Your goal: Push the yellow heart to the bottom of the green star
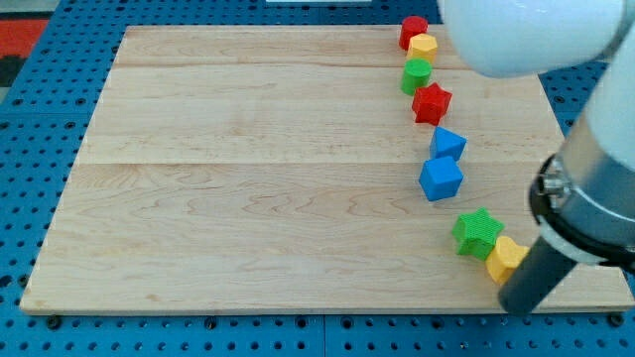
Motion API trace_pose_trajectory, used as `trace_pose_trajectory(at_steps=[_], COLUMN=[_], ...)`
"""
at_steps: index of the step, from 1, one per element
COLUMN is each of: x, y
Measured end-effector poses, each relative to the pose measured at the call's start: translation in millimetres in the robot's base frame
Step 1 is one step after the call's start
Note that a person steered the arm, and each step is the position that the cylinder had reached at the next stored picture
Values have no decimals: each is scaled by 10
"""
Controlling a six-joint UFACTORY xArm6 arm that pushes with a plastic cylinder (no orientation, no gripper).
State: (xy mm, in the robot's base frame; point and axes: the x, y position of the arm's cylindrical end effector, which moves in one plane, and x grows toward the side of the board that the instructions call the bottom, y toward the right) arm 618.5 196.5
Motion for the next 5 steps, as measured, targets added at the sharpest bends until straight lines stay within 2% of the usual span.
trace_pose_trajectory(at_steps=[1,2,3,4,5], x=[-81,-267,-293,-80,-64], y=[562,733,491,483,505])
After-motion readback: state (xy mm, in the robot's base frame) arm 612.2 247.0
